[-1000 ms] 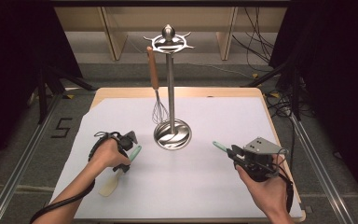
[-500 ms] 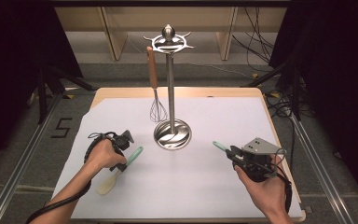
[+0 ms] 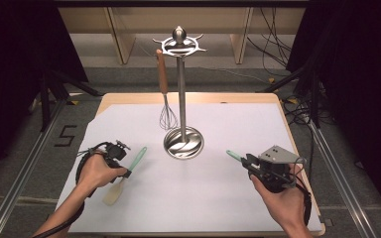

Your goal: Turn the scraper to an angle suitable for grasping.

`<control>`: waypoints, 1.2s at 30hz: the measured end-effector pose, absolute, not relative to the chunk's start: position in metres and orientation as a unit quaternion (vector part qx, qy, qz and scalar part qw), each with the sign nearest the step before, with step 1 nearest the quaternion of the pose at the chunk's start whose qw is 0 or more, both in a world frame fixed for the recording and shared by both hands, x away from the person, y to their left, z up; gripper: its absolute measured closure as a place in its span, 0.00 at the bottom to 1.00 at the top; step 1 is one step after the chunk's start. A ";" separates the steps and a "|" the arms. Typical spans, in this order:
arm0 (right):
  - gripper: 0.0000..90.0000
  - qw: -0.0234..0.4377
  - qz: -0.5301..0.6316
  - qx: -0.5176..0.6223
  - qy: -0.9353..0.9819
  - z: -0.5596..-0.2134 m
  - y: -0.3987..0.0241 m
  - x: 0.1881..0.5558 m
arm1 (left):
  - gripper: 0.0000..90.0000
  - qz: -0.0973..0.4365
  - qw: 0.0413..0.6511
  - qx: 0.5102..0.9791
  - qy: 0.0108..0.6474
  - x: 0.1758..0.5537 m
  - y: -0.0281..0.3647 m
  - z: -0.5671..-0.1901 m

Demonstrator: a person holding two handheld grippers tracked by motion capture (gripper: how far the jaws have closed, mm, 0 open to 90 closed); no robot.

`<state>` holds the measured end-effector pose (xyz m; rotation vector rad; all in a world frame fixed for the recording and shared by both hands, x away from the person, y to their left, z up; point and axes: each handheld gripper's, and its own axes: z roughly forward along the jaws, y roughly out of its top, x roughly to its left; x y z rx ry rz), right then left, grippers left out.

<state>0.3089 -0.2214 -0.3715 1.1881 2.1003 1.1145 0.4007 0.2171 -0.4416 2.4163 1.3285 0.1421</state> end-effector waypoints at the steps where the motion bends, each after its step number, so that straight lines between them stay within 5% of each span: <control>1: 0.83 0.239 0.408 0.434 0.767 -0.372 -0.221 0.309 | 0.89 0.051 0.189 0.859 0.472 0.401 0.217 -0.442; 12: 0.83 0.258 0.421 0.424 0.759 -0.372 -0.217 0.311 | 0.89 0.110 0.346 0.775 0.517 0.393 0.234 -0.424; 25: 0.83 0.257 0.415 0.402 0.774 -0.367 -0.213 0.313 | 0.89 0.168 0.454 0.720 0.497 0.385 0.223 -0.409; 36: 0.83 0.252 0.420 0.398 0.776 -0.364 -0.205 0.315 | 0.89 0.207 0.485 0.704 0.475 0.377 0.210 -0.394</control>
